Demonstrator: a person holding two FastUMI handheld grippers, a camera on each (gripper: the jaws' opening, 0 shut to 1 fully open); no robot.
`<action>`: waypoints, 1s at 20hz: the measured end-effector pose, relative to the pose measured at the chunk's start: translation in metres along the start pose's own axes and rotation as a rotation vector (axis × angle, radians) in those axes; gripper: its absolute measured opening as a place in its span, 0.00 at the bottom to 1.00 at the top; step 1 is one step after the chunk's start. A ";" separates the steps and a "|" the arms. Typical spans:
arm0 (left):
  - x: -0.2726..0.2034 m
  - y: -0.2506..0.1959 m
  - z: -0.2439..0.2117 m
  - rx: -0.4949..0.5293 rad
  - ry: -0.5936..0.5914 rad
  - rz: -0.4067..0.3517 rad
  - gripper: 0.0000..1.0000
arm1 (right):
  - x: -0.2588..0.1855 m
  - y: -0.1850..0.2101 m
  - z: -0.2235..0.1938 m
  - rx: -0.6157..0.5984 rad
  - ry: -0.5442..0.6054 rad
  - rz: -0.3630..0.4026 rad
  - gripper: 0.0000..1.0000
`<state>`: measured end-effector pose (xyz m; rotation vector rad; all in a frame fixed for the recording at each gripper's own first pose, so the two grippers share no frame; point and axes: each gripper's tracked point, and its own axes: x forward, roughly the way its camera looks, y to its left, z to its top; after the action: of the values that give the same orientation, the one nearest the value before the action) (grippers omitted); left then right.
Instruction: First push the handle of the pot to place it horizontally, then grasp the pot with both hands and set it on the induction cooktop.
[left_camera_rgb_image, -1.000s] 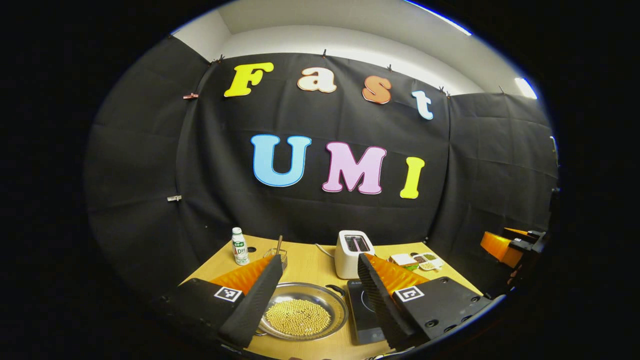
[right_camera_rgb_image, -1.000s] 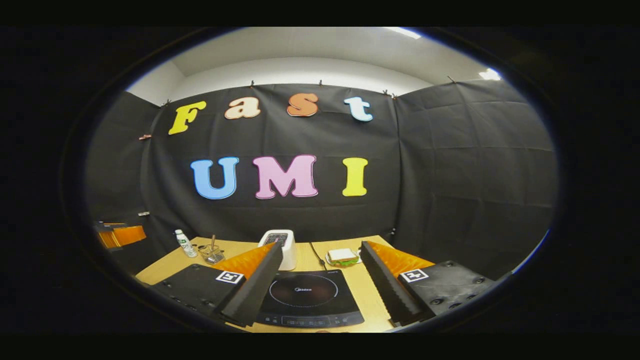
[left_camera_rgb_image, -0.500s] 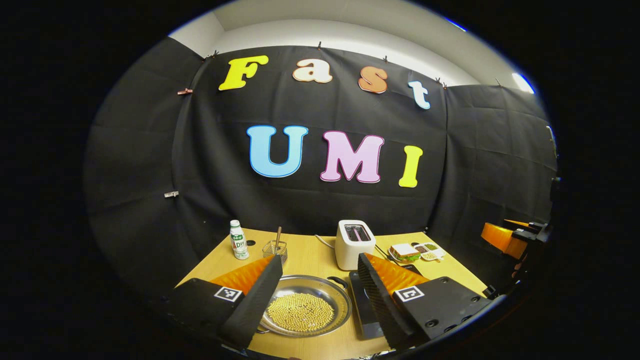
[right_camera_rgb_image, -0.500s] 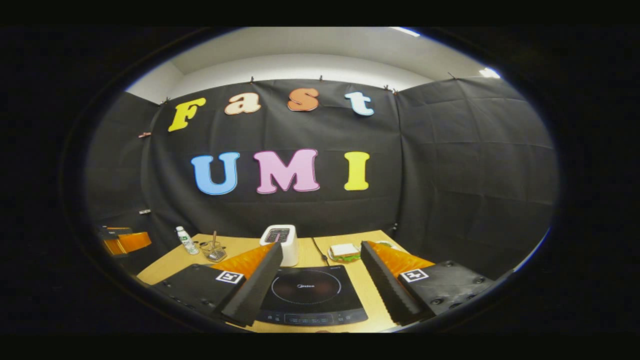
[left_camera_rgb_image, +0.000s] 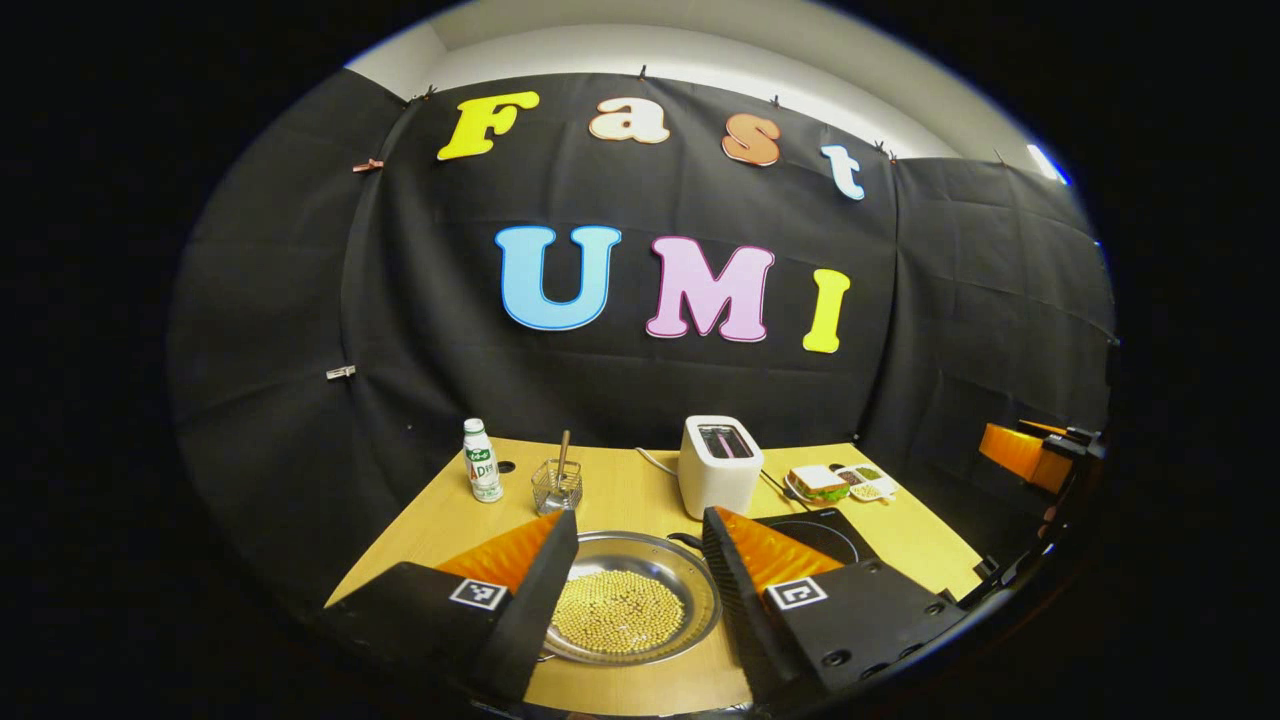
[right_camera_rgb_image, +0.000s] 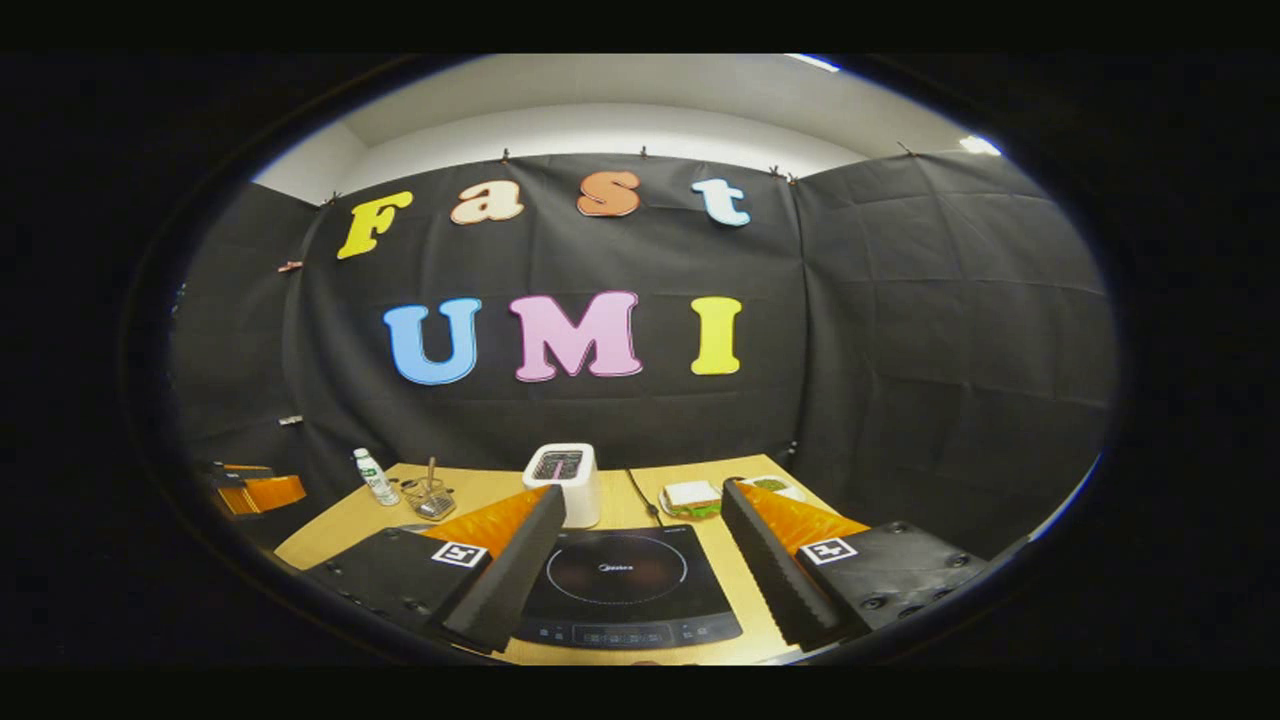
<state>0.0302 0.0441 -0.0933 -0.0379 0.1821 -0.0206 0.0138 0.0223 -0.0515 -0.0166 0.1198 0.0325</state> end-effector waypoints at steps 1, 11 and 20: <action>0.002 0.003 -0.007 -0.001 0.014 -0.003 0.72 | 0.001 0.002 -0.001 -0.001 0.002 0.001 0.98; 0.014 0.038 -0.074 -0.011 0.160 -0.031 0.17 | 0.007 0.008 -0.014 -0.021 0.026 0.008 0.98; 0.015 0.065 -0.139 -0.077 0.315 -0.055 0.05 | 0.014 0.029 -0.036 -0.058 0.084 0.055 0.98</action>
<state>0.0212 0.1040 -0.2351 -0.1168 0.4968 -0.0741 0.0222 0.0513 -0.0896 -0.0731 0.2029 0.0906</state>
